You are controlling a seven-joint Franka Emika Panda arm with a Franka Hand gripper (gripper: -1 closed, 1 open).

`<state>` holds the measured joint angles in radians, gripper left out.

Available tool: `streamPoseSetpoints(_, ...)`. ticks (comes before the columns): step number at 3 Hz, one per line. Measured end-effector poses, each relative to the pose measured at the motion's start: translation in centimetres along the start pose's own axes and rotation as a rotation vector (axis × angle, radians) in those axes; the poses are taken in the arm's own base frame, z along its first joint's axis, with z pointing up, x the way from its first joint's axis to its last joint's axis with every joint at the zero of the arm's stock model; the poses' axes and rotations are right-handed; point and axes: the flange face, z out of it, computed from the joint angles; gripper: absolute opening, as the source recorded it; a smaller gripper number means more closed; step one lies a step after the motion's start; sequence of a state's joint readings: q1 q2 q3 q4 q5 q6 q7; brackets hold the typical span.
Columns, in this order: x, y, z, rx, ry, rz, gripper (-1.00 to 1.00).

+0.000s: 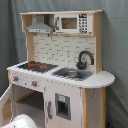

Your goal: Play with the kitchen

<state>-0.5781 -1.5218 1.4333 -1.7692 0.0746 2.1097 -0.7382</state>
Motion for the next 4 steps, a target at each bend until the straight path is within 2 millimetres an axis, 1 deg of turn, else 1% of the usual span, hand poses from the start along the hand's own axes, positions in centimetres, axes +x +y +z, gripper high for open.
streamPoseSetpoints(2, 1.9, -2.6, -0.1, -0.085, 0.129, -0.049, 1.00)
streamPoseSetpoints(3, 2.3, -4.0, -0.1, -0.120, 0.191, -0.067, 1.00)
streamPoseSetpoints(4, 2.4, -5.8, 0.3, -0.155, 0.265, -0.080, 1.00)
